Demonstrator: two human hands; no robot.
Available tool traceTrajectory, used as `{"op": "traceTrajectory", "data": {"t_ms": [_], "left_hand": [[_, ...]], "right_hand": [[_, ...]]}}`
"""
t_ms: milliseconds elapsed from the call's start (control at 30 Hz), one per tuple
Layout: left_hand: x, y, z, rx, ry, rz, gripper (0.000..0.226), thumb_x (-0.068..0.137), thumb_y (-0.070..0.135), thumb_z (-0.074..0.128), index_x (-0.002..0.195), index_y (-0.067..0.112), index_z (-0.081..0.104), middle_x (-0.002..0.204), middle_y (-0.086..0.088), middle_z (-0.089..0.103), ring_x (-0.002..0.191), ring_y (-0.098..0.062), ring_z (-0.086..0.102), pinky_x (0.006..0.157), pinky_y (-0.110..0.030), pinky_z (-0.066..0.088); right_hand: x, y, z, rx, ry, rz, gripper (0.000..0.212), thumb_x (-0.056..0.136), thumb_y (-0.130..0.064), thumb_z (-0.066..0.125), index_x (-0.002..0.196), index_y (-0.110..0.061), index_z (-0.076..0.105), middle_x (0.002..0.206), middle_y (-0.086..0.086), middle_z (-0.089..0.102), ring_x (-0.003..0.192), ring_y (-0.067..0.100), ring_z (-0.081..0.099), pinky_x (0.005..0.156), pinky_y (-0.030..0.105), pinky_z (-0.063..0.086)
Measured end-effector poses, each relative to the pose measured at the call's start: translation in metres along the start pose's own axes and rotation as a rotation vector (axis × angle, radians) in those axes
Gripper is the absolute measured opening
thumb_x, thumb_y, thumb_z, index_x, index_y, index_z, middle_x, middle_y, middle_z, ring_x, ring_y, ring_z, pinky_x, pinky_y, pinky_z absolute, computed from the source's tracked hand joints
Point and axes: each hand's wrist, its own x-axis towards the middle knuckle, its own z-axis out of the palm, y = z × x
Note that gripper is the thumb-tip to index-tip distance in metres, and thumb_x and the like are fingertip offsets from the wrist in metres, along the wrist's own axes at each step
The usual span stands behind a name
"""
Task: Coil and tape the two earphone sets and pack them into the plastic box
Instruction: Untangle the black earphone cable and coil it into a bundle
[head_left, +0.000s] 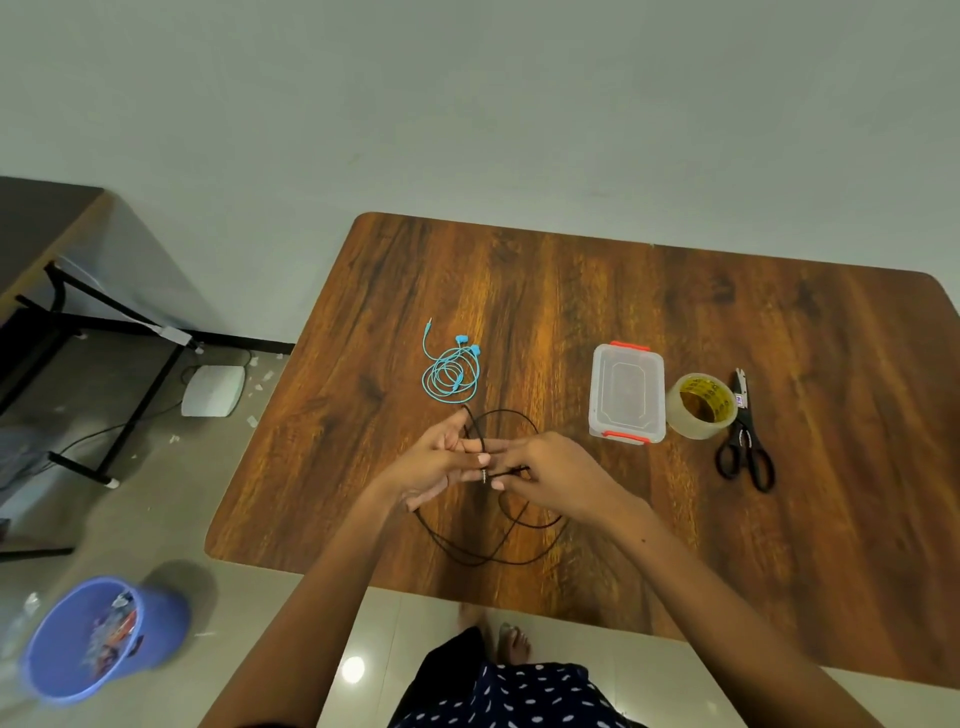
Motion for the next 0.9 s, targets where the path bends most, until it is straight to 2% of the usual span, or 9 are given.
{"op": "traceTrajectory", "data": {"t_ms": [100, 200, 267, 400, 500, 667, 900], "left_hand": [[-0.002, -0.001, -0.001, -0.044, -0.099, -0.059, 0.084, 0.089, -0.016, 0.047, 0.152, 0.014, 0.001, 0.118, -0.026, 0.063, 0.103, -0.029, 0.066, 0.095, -0.039, 0.051], [-0.007, -0.001, 0.001, -0.074, -0.282, -0.052, 0.081, 0.088, -0.016, 0.048, 0.152, 0.019, 0.012, 0.128, -0.029, 0.056, 0.121, -0.039, 0.054, 0.102, -0.046, 0.045], [-0.008, 0.0, 0.002, -0.065, -0.362, -0.024, 0.077, 0.088, -0.014, 0.047, 0.15, 0.022, 0.018, 0.134, -0.031, 0.049, 0.127, -0.041, 0.048, 0.104, -0.048, 0.042], [-0.008, 0.002, -0.001, -0.038, -0.468, -0.03, 0.074, 0.091, -0.015, 0.041, 0.151, 0.019, 0.014, 0.139, -0.033, 0.043, 0.13, -0.043, 0.043, 0.105, -0.047, 0.042], [-0.011, 0.003, -0.003, -0.02, -0.556, -0.039, 0.069, 0.091, -0.011, 0.046, 0.149, 0.017, 0.02, 0.139, -0.033, 0.043, 0.13, -0.043, 0.044, 0.102, -0.044, 0.045], [-0.014, 0.002, 0.001, -0.063, -0.681, -0.053, 0.071, 0.092, -0.013, 0.042, 0.15, 0.019, 0.017, 0.139, -0.037, 0.038, 0.13, -0.044, 0.043, 0.097, -0.04, 0.048], [-0.012, 0.009, 0.002, -0.111, -0.759, -0.115, 0.078, 0.09, -0.006, 0.051, 0.152, 0.021, 0.012, 0.139, -0.041, 0.033, 0.129, -0.037, 0.047, 0.097, -0.036, 0.049]], "right_hand": [[0.002, 0.005, -0.011, 0.045, 0.053, 0.017, 0.01, 0.083, -0.025, 0.069, 0.09, -0.021, 0.074, 0.088, -0.006, 0.07, 0.076, 0.006, 0.059, 0.068, 0.024, 0.045], [0.005, 0.01, -0.023, 0.128, 0.064, 0.017, 0.005, 0.078, -0.023, 0.074, 0.082, -0.019, 0.075, 0.081, -0.008, 0.071, 0.073, 0.002, 0.06, 0.067, 0.017, 0.043], [0.008, 0.011, -0.028, 0.184, 0.067, 0.014, 0.004, 0.077, -0.022, 0.075, 0.08, -0.019, 0.075, 0.078, -0.01, 0.071, 0.073, 0.001, 0.062, 0.07, 0.017, 0.046], [0.011, 0.014, -0.034, 0.245, 0.1, -0.001, 0.004, 0.076, -0.021, 0.076, 0.08, -0.019, 0.076, 0.078, -0.014, 0.07, 0.079, -0.002, 0.064, 0.077, 0.02, 0.05], [0.014, 0.018, -0.039, 0.296, 0.134, 0.015, 0.009, 0.076, -0.021, 0.078, 0.082, -0.015, 0.076, 0.08, -0.007, 0.073, 0.077, 0.004, 0.066, 0.075, 0.024, 0.052], [0.018, 0.028, -0.04, 0.397, 0.161, 0.049, 0.009, 0.077, -0.015, 0.076, 0.085, -0.011, 0.077, 0.084, 0.001, 0.074, 0.081, 0.009, 0.067, 0.078, 0.03, 0.052], [0.018, 0.041, -0.031, 0.535, 0.195, 0.089, 0.009, 0.077, -0.013, 0.076, 0.086, -0.012, 0.077, 0.084, -0.003, 0.073, 0.083, 0.005, 0.067, 0.082, 0.025, 0.051]]}}
